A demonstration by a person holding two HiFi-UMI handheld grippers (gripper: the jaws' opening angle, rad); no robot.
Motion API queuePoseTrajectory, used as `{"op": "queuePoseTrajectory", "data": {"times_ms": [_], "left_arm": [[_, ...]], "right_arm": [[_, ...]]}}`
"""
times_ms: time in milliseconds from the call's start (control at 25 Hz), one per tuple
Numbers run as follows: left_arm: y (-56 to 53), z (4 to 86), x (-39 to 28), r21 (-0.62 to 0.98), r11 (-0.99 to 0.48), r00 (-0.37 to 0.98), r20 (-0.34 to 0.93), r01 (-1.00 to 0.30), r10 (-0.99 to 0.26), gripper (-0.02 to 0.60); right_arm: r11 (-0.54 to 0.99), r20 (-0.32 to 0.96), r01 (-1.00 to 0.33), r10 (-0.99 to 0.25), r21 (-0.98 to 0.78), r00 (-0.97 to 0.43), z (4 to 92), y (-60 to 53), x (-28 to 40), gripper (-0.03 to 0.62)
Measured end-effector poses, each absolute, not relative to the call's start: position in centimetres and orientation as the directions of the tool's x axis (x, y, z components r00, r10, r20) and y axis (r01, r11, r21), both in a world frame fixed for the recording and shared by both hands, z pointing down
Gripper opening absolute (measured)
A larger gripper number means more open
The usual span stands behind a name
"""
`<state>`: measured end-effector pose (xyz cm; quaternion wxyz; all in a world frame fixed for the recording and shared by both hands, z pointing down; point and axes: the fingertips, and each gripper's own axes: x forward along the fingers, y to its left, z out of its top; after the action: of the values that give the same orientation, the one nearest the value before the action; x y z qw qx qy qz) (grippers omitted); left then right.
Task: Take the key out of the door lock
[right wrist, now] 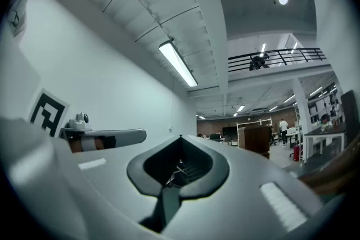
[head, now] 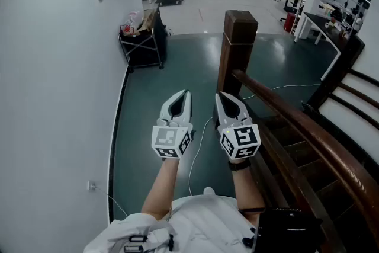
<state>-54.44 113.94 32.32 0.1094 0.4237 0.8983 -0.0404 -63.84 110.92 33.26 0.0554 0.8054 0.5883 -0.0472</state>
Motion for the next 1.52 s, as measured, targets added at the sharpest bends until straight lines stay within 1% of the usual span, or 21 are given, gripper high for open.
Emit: {"op": "queuePoseTrajectory", "data": {"times_ms": [200,320,480,600,720,880,1000,1200,1360,1520], "left_arm": [[114.9,32.9,-57.6,-0.022,0.661,-0.648,-0.23,0.75,0.726,0.001],[115.6,34.2,-58.1,-0.028,0.669,-0.66,-0.191,0.743,0.726,0.002],[116.0,35.0,-55.6,0.004,0.641,-0.63,-0.184,0.767,0.755,0.002],[115.9,35.4,-50.9,0.013,0.594,-0.584,-0.168,0.804,0.794,0.002],[115.7,35.3,-44.1,0.004,0.538,-0.532,-0.145,0.843,0.834,0.002],[113.8,34.2,-35.4,-0.039,0.459,-0.459,-0.162,0.887,0.873,0.002],[112.0,33.7,-27.9,-0.062,0.32,-0.326,-0.183,0.945,0.927,0.002],[108.4,35.3,-14.8,0.013,0.118,-0.115,-0.137,0.993,0.984,0.002],[103.2,36.2,-6.6,0.023,-0.076,0.078,-0.14,0.997,0.987,0.002],[98.1,37.7,0.9,0.055,-0.258,0.263,-0.135,0.965,0.955,0.002]], "right_arm": [[-0.272,-0.13,0.956,0.95,0.107,0.284,33.3,112.4,-66.7,0.006],[-0.277,-0.112,0.957,0.952,0.086,0.286,34.1,113.6,-67.2,0.006],[-0.303,-0.063,0.952,0.95,0.043,0.305,35.8,115.1,-65.6,0.005],[-0.329,-0.021,0.944,0.944,0.019,0.329,36.9,116.4,-62.3,0.005],[-0.409,-0.018,0.913,0.912,0.015,0.409,36.8,117.1,-55.9,0.005],[-0.591,-0.074,0.806,0.803,0.023,0.591,35.9,115.8,-44.4,0.006],[-0.705,-0.082,0.709,0.705,0.03,0.705,35.9,114.5,-35.6,0.006],[-0.844,-0.046,0.535,0.533,0.029,0.845,36.3,111.0,-22.3,0.006],[-0.917,-0.018,0.397,0.397,0.033,0.918,36.8,107.6,-13.5,0.006],[-0.966,0.006,0.253,0.254,0.049,0.967,38.1,103.1,-5.7,0.006]]}}
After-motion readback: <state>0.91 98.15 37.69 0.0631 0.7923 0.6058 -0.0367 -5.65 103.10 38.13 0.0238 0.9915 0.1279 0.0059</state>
